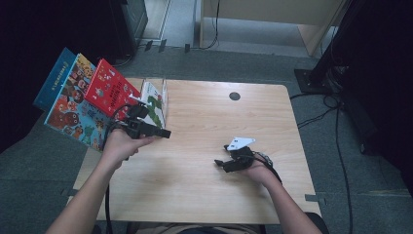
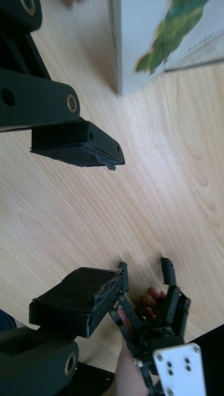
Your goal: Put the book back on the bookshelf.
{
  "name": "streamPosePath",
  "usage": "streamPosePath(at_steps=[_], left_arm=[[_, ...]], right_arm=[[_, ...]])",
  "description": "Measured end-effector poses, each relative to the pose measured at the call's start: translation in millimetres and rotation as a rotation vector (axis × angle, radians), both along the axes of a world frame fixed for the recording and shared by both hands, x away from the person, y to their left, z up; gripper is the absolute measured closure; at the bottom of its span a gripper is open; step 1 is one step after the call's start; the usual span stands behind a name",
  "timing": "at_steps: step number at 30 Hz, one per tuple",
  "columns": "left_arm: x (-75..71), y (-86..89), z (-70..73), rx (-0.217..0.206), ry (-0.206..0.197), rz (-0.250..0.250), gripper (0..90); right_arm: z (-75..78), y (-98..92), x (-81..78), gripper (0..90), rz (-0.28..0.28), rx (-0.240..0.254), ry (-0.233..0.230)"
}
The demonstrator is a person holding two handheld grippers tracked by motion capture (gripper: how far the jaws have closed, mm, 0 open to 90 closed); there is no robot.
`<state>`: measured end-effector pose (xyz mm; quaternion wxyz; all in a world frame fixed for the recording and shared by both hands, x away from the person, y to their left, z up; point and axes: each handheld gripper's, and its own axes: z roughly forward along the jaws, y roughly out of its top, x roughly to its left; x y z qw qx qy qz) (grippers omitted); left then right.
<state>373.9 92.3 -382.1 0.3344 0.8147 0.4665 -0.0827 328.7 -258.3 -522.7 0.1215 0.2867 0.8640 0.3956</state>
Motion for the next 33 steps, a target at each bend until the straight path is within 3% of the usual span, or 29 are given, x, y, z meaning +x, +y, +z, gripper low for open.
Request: streamPosePath(at_steps=[3,7,9,12,17,23,27,30,33], left_arm=[[-5.3,-6.4,-10.3,0.011,-0.009,-0.016,38.0],[-10.1,-13.6,-28.9,-0.020,0.002,-0.034,37.7],[-12.4,-16.8,-38.1,-0.015,-0.019,-0.037,37.8],[-15.4,-20.4,-50.9,-0.023,-0.011,-0.049,37.8],[-23.3,-28.1,-65.9,0.028,-0.029,-0.088,37.8],[-27.8,-23.9,-84.4,-0.024,-0.046,-0.074,37.7],[-28.6,-24.3,-95.0,-0.005,-0.058,-0.074,37.2],[-28.4,-23.9,-102.2,-0.010,-0.042,-0.075,36.9],[-27.7,-25.8,-108.6,0.015,-0.048,-0.078,37.0]], right_arm=[[0.0,0.0,0.0,27.4,0.000,0.000,0.000],[0.0,0.0,0.0,27.4,0.000,0.000,0.000],[0.0,0.1,-0.2,27.4,-0.001,0.000,0.003],[0.0,0.1,-0.1,27.3,-0.001,0.000,0.003],[-0.1,0.6,-0.4,26.8,-0.001,0.000,0.002],[-0.1,1.3,-1.3,26.0,-0.002,-0.003,0.003],[-0.2,3.1,-2.7,21.9,-0.002,-0.006,0.007],[-0.3,3.4,-2.7,21.2,0.001,-0.008,0.006],[-0.3,3.5,-2.8,20.8,0.001,-0.009,0.008]])
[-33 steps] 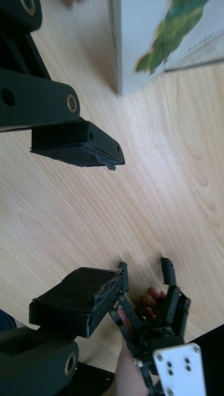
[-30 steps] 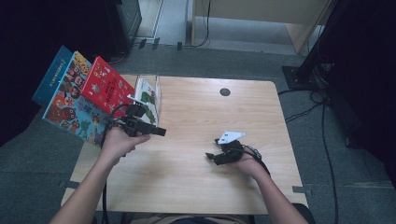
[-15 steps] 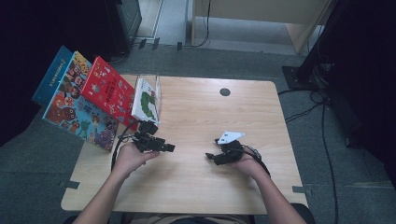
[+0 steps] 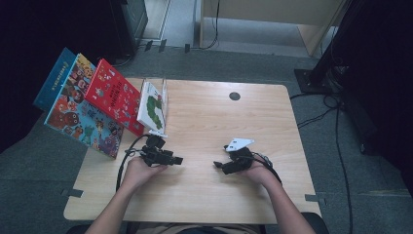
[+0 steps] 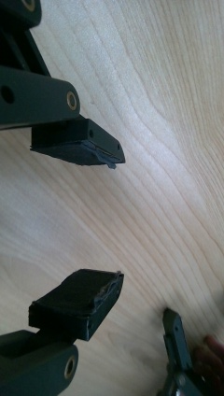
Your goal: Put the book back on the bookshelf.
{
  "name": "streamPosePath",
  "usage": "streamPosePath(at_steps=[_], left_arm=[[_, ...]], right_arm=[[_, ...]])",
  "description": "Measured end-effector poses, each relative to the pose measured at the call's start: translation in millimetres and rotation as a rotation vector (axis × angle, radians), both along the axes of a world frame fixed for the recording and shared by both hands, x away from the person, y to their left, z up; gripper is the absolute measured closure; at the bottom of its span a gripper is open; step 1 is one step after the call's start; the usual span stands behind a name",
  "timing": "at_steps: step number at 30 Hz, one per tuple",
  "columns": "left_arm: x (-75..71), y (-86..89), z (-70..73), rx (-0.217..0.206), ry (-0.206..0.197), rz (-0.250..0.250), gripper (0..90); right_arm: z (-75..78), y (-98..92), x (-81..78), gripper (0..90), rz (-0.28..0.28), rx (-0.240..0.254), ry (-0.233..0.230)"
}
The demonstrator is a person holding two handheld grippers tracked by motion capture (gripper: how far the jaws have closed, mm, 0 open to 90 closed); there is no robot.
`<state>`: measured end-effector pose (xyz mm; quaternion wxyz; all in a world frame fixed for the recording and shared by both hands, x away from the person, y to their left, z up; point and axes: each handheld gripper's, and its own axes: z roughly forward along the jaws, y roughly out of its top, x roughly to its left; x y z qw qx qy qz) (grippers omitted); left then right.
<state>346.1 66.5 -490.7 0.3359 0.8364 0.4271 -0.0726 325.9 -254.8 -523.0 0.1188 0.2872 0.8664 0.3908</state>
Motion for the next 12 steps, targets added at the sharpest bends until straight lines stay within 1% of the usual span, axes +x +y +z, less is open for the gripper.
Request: streamPosePath(at_steps=[2,6,7,9,10,12], left_arm=[[1.5,-0.5,-2.4,0.005,0.013,0.000,36.9],[0.9,-0.4,-4.4,0.011,0.002,-0.010,36.6],[0.6,0.4,-4.6,0.008,0.000,-0.008,36.6],[0.5,2.6,-5.1,-0.005,0.008,-0.003,36.5],[0.4,3.1,-4.9,-0.002,0.009,-0.003,36.2],[-0.6,3.4,-4.8,0.006,-0.002,-0.005,36.1]], right_arm=[[0.0,0.2,-0.1,19.7,0.003,-0.002,0.003],[-0.1,0.4,-0.1,17.2,0.008,-0.006,0.005],[-0.1,0.5,-0.2,17.2,0.008,-0.006,0.006],[-0.1,0.5,-0.2,17.2,0.008,-0.006,0.006],[-0.1,0.5,-0.2,17.1,0.008,-0.006,0.006],[-0.1,0.3,0.0,16.9,0.009,-0.005,0.008]])
